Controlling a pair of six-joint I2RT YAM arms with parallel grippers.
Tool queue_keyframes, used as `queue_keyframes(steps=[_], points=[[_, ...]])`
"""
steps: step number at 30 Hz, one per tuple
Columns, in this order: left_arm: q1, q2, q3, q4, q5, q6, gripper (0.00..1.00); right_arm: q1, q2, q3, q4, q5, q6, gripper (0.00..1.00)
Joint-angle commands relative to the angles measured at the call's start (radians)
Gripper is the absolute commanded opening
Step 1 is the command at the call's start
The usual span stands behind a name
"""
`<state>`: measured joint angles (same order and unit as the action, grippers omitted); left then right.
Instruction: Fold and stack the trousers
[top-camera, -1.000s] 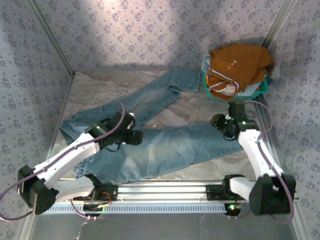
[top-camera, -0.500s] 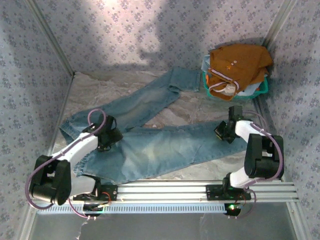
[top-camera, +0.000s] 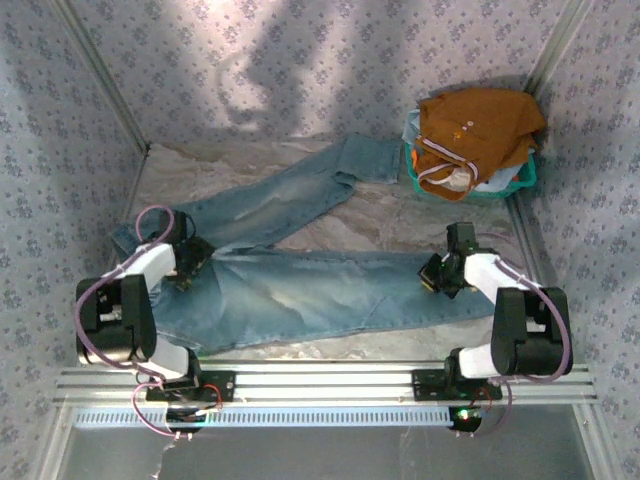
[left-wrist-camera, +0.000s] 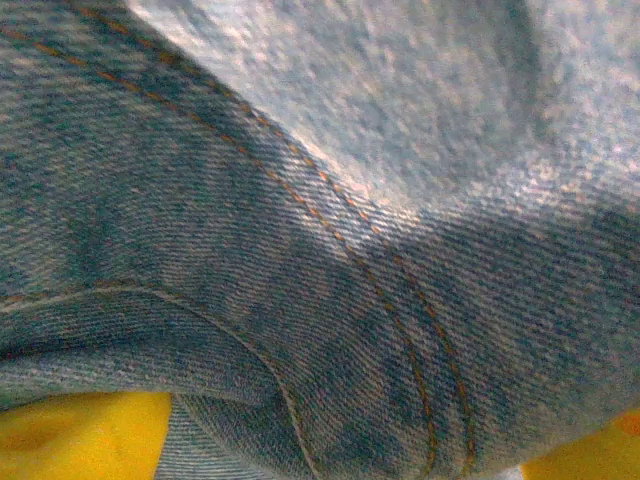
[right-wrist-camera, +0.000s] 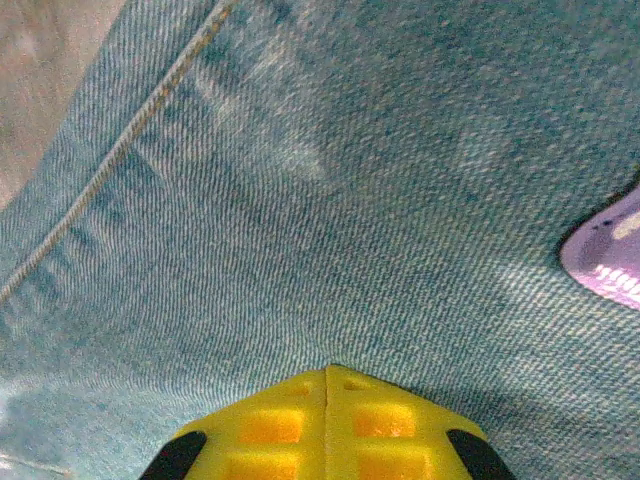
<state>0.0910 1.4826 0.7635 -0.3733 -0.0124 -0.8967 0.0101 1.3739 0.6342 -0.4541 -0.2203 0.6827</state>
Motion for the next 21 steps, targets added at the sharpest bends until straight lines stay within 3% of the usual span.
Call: queue_keyframes(steps=[1, 5, 9, 16, 21], points=[[0.048, 0.021, 0.056, 0.021, -0.047, -0.009, 0.86, 0.062, -0.068, 0.025, -0.142, 0.04, 0.017, 0.01], [0.056, 0.003, 0.124, -0.03, -0.023, 0.043, 0.87, 0.183, -0.038, 0.237, -0.225, 0.136, -0.027, 0.07], [0.004, -0.07, 0.129, -0.048, -0.003, 0.074, 0.88, 0.287, 0.177, 0.532, -0.225, 0.264, -0.091, 0.23], [-0.15, -0.168, 0.056, -0.051, 0.072, 0.133, 0.89, 0.296, 0.682, 1.112, -0.277, 0.364, -0.141, 0.35], [-0.338, -0.076, 0.126, -0.015, 0.046, 0.207, 0.88, 0.275, 0.939, 1.458, -0.384, 0.33, -0.163, 0.46]])
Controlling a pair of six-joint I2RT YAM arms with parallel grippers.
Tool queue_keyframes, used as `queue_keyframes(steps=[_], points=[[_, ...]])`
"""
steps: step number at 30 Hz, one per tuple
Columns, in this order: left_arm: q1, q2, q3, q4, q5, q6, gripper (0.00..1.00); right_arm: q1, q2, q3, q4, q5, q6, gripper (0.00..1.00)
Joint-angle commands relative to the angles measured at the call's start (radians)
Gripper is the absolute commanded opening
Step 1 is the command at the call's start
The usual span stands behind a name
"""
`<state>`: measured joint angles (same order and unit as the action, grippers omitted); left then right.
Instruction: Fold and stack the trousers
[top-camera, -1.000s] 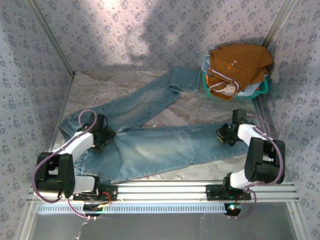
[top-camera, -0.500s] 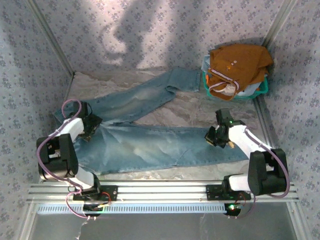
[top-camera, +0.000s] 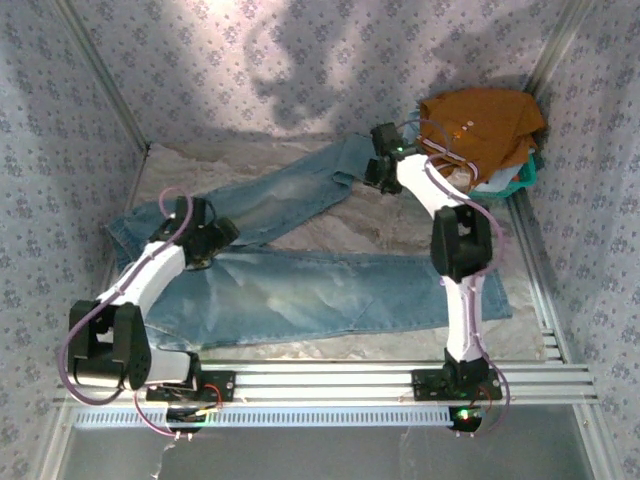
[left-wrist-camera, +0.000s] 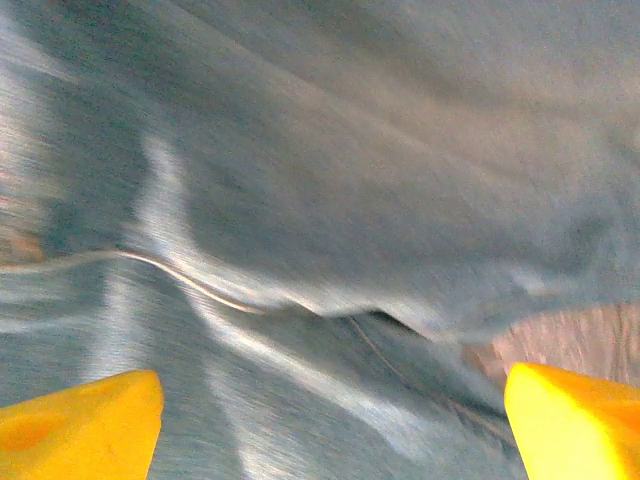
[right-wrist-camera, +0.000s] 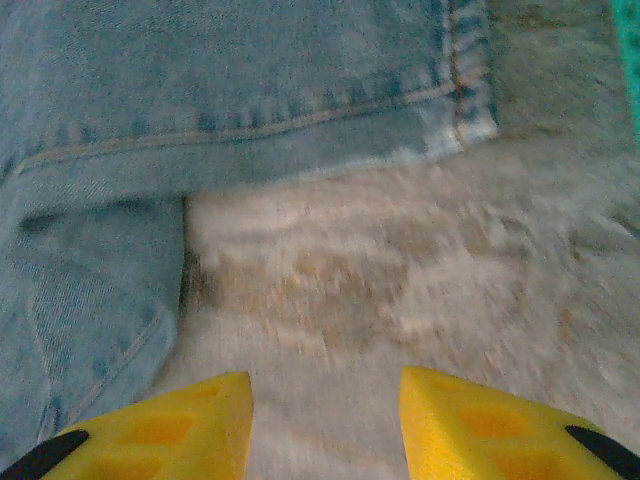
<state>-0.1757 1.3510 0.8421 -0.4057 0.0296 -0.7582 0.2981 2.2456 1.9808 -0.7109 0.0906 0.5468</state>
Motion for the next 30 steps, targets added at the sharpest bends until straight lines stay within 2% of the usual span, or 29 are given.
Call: queue_keyframes(steps=[1, 6, 9, 11, 14, 19, 21, 23, 24, 26, 27, 30], points=[[-0.117, 0.104, 0.107, -0.003, -0.015, 0.098, 0.88, -0.012, 0.082, 0.137, -0.136, 0.01, -0.033, 0.48], [-0.324, 0.437, 0.533, -0.14, -0.155, 0.291, 0.86, -0.013, 0.005, 0.06, -0.125, 0.01, -0.033, 0.53], [-0.401, 0.664, 0.775, -0.169, -0.162, 0.42, 0.83, -0.031, -0.1, -0.059, -0.099, -0.035, -0.025, 0.54], [-0.433, 0.784, 0.905, -0.181, -0.187, 0.483, 0.83, -0.043, -0.191, -0.164, -0.063, -0.064, -0.026, 0.56], [-0.451, 0.907, 1.026, -0.159, -0.169, 0.55, 0.83, -0.073, -0.321, -0.309, -0.018, -0.129, -0.027, 0.58], [-0.461, 1.07, 1.218, -0.232, -0.225, 0.587, 0.78, -0.113, -0.508, -0.475, 0.028, -0.188, -0.029, 0.59], [-0.46, 1.085, 1.22, -0.23, -0.242, 0.586, 0.66, -0.117, -0.558, -0.508, 0.031, -0.188, -0.036, 0.6], [-0.461, 1.077, 1.194, -0.216, -0.269, 0.589, 0.48, -0.119, -0.595, -0.528, 0.025, -0.185, -0.043, 0.59], [-0.461, 1.066, 1.17, -0.204, -0.271, 0.595, 0.36, -0.118, -0.611, -0.538, 0.026, -0.187, -0.044, 0.59], [-0.461, 1.033, 1.115, -0.173, -0.272, 0.605, 0.07, -0.12, -0.635, -0.553, 0.027, -0.188, -0.046, 0.58], [-0.461, 1.016, 1.075, -0.163, -0.268, 0.612, 0.0, -0.12, -0.641, -0.556, 0.027, -0.189, -0.047, 0.57], [-0.464, 0.948, 0.965, -0.142, -0.244, 0.632, 0.0, -0.118, -0.653, -0.566, 0.03, -0.19, -0.046, 0.56]])
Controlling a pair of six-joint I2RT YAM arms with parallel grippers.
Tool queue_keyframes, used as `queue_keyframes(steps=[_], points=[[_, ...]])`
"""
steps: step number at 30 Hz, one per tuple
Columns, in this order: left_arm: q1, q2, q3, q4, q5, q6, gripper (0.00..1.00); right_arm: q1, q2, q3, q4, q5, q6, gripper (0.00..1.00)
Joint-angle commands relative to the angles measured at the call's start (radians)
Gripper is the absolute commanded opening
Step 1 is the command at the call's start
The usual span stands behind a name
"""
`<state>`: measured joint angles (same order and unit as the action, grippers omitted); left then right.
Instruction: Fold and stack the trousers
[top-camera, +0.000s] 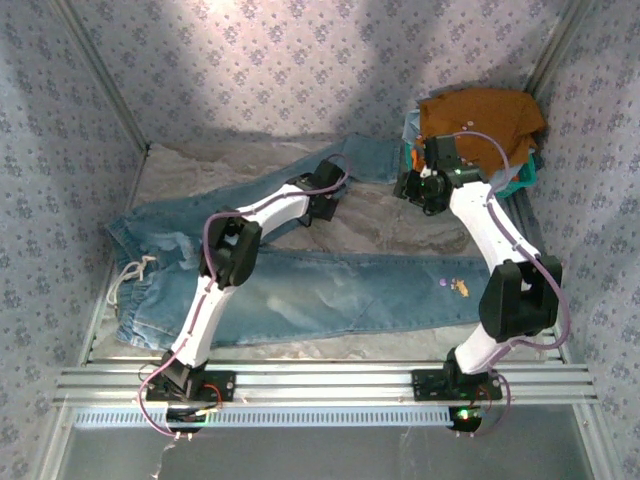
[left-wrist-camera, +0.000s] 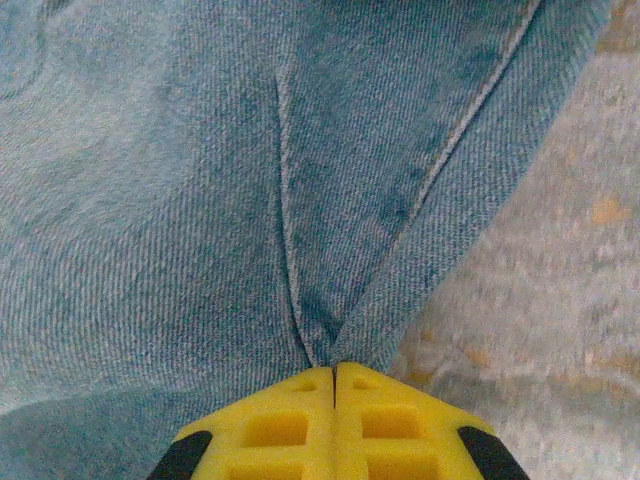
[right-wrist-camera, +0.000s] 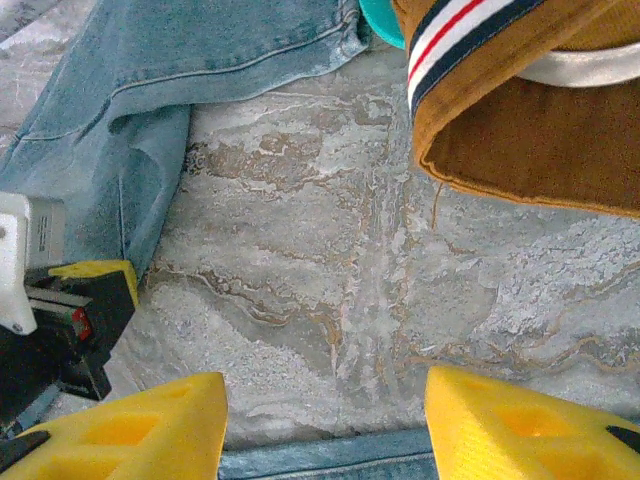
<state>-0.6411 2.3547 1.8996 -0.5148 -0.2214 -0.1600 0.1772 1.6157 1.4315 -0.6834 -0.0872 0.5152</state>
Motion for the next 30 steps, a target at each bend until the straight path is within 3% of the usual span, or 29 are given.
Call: queue_keyframes(steps=[1, 8, 11, 20, 26, 30], points=[[0.0, -0.092, -0.154, -0.01, 0.012, 0.039, 0.0, 0.006, -0.023, -0.022, 0.006, -0.013, -0.013, 0.55], [-0.01, -0.353, -0.539, 0.059, 0.008, 0.037, 0.0, 0.045, 0.026, -0.052, 0.055, -0.018, 0.018, 0.52], [-0.021, -0.452, -0.665, 0.037, -0.003, 0.023, 0.0, 0.079, 0.08, -0.03, 0.058, -0.009, 0.03, 0.56], [-0.044, -0.538, -0.777, -0.015, -0.062, -0.065, 0.0, 0.092, 0.331, 0.002, 0.078, -0.008, 0.042, 0.56], [-0.044, -0.598, -0.829, 0.004, -0.061, -0.058, 0.0, 0.046, 0.415, -0.013, 0.105, 0.052, 0.036, 0.36], [-0.05, -0.628, -0.835, -0.002, -0.055, -0.066, 0.0, 0.023, 0.411, -0.061, 0.106, 0.062, 0.026, 0.09]])
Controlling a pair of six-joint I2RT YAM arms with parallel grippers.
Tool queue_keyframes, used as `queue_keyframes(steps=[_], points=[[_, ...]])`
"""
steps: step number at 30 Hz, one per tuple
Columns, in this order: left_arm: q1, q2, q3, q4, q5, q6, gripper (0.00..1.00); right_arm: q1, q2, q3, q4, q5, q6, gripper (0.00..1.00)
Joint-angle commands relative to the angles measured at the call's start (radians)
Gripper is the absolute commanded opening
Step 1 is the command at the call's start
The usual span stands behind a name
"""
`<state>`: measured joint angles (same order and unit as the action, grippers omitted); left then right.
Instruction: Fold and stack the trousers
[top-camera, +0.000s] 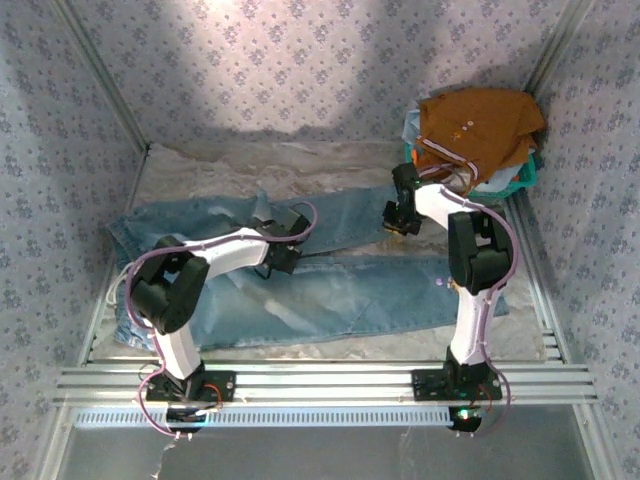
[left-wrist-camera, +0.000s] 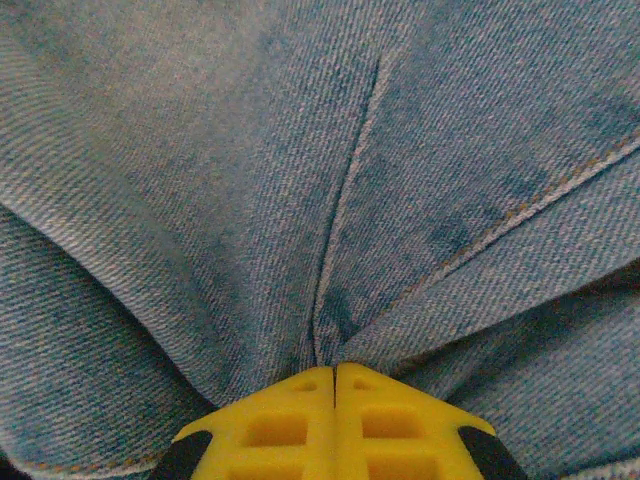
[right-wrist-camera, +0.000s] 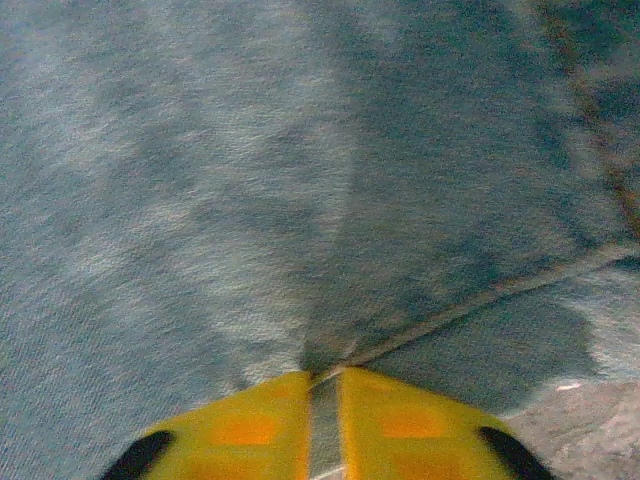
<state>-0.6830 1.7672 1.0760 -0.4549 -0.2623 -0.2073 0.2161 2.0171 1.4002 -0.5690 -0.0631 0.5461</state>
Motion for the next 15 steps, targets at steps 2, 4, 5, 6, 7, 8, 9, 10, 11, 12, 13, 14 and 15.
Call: queue_keyframes(steps=[2, 4, 5, 6, 7, 8, 9, 10, 11, 12, 13, 14, 15], points=[[-0.018, -0.05, -0.008, -0.068, -0.018, -0.019, 0.0, -0.028, -0.025, -0.084, 0.003, 0.056, -0.013, 0.01], [-0.029, -0.054, 0.001, -0.078, -0.02, -0.022, 0.05, -0.05, -0.064, -0.139, 0.013, 0.05, -0.018, 0.0], [-0.036, -0.054, 0.007, -0.084, -0.017, -0.024, 0.13, -0.065, -0.083, -0.165, 0.013, 0.038, -0.022, 0.0], [-0.042, -0.054, 0.015, -0.09, -0.016, -0.025, 0.25, -0.075, -0.103, -0.187, 0.015, 0.027, -0.028, 0.0], [-0.053, -0.054, 0.026, -0.1, -0.016, -0.027, 0.38, -0.082, -0.129, -0.199, 0.01, 0.024, -0.034, 0.0], [-0.062, -0.059, 0.036, -0.11, -0.012, -0.03, 0.49, -0.084, -0.157, -0.233, 0.002, 0.031, -0.041, 0.0], [-0.065, -0.066, 0.047, -0.123, -0.007, -0.038, 0.56, -0.083, -0.187, -0.245, -0.005, 0.039, -0.044, 0.0], [-0.064, -0.081, 0.064, -0.148, 0.008, -0.056, 0.62, -0.075, -0.22, -0.247, -0.015, 0.05, -0.044, 0.0], [-0.062, -0.105, 0.08, -0.17, 0.016, -0.069, 0.67, -0.066, -0.249, -0.242, -0.027, 0.061, -0.041, 0.0], [-0.061, -0.134, 0.087, -0.179, 0.018, -0.078, 0.73, -0.053, -0.271, -0.23, -0.028, 0.075, -0.034, 0.0], [-0.056, -0.172, 0.089, -0.182, 0.007, -0.092, 0.8, -0.035, -0.287, -0.216, -0.059, 0.094, -0.026, 0.02], [-0.042, -0.211, 0.087, -0.184, 0.004, -0.107, 0.85, -0.014, -0.291, -0.165, -0.071, 0.108, -0.021, 0.08], [-0.025, -0.242, 0.084, -0.187, 0.007, -0.122, 0.91, 0.007, -0.287, -0.138, -0.074, 0.118, -0.019, 0.11]])
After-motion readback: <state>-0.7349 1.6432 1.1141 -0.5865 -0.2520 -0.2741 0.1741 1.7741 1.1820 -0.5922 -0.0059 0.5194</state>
